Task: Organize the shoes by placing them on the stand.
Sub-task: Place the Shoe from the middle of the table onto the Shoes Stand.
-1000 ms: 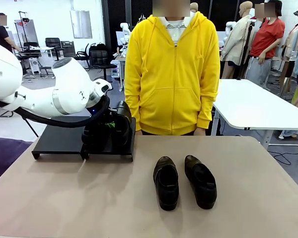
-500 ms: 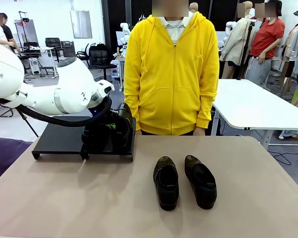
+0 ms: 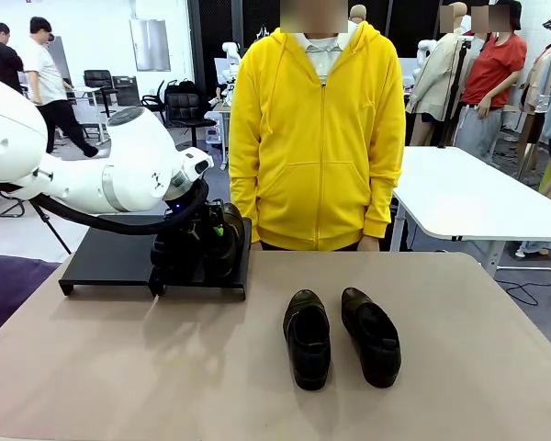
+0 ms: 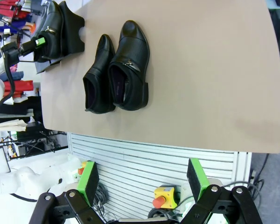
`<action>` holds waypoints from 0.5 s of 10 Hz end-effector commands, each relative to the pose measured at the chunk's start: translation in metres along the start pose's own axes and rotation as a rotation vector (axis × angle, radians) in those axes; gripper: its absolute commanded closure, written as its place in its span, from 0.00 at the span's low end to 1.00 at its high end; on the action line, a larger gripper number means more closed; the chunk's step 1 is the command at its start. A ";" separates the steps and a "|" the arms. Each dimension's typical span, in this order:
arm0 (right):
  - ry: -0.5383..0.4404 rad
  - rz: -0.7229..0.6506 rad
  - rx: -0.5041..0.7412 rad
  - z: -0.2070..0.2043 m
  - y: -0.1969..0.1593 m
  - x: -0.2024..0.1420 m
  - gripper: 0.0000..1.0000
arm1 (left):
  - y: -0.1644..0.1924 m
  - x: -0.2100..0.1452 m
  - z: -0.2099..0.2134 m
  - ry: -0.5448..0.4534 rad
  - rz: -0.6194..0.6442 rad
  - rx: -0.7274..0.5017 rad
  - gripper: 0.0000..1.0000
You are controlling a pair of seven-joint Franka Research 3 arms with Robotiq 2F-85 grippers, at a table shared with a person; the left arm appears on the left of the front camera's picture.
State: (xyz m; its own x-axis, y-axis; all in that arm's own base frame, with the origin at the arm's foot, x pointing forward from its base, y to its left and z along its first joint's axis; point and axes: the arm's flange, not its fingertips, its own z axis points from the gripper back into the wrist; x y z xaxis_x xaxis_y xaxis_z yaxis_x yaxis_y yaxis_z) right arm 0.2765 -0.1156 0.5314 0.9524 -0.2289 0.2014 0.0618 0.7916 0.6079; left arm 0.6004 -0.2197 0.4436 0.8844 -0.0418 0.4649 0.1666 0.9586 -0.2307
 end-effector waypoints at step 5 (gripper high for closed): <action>0.000 0.009 0.014 0.003 0.002 0.002 0.00 | -0.025 -0.018 0.078 0.055 -0.042 -0.037 0.00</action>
State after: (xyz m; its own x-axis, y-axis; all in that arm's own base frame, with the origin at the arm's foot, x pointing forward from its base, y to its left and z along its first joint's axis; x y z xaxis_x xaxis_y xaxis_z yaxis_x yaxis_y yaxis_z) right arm 0.2765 -0.1156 0.5312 0.9525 -0.2290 0.2009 0.0620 0.7916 0.6079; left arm 0.5683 -0.2351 0.4957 0.8753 -0.0743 0.4779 0.2104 0.9482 -0.2380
